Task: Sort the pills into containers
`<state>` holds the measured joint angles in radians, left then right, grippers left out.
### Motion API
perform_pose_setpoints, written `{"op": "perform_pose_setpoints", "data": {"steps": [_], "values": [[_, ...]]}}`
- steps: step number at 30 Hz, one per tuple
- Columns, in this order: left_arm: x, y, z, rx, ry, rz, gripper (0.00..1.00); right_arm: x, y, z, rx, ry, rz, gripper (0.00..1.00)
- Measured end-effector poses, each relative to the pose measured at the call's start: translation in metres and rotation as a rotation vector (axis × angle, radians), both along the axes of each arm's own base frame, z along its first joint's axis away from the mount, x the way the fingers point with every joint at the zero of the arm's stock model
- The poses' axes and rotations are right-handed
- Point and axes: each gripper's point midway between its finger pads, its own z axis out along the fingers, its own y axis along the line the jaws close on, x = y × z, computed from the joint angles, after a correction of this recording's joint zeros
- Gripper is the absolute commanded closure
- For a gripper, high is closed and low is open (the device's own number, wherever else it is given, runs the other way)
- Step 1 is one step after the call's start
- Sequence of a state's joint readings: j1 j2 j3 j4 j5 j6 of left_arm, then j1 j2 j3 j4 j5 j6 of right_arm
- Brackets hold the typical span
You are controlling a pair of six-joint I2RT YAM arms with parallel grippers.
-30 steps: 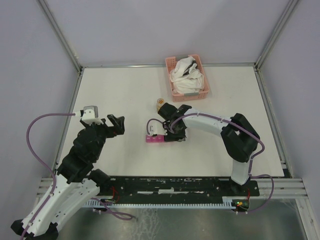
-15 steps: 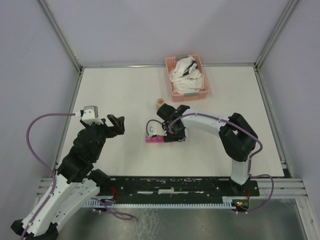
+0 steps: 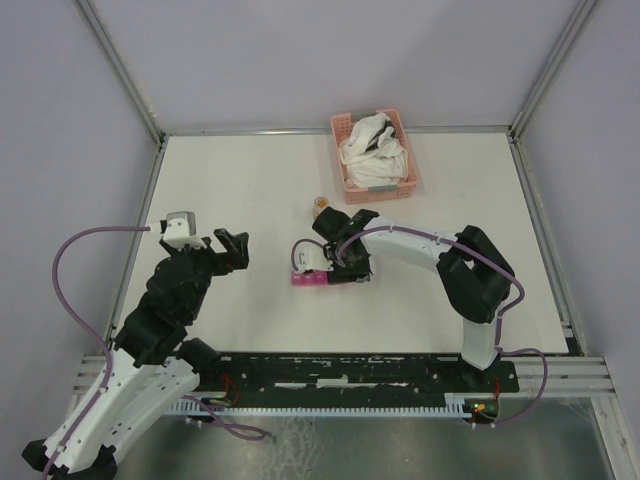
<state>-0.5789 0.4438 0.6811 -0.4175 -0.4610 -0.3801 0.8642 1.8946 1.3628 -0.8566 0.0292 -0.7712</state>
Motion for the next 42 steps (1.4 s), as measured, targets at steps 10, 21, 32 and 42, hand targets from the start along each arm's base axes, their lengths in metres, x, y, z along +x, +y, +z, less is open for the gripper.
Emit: {"op": "perform_pose_setpoints", "data": {"steps": [10,21,32,42], "values": [[0.0,0.0,0.0,0.0,0.0,0.0,0.01,0.0009,0.0008,0.0023,-0.011,-0.014,0.005,0.99],[0.0,0.0,0.0,0.0,0.0,0.0,0.01,-0.0006,-0.0011,0.0018,-0.035,-0.02,0.013,0.99],[0.0001,0.0002,0.0,0.0,0.0,0.001,0.01,0.001,0.0012,0.0046,-0.05,-0.041,0.024,0.99],[0.0002,0.0003,-0.0001,0.0,0.0,0.002,0.01,0.0019,0.0006,0.0035,-0.072,-0.054,0.035,0.99]]}}
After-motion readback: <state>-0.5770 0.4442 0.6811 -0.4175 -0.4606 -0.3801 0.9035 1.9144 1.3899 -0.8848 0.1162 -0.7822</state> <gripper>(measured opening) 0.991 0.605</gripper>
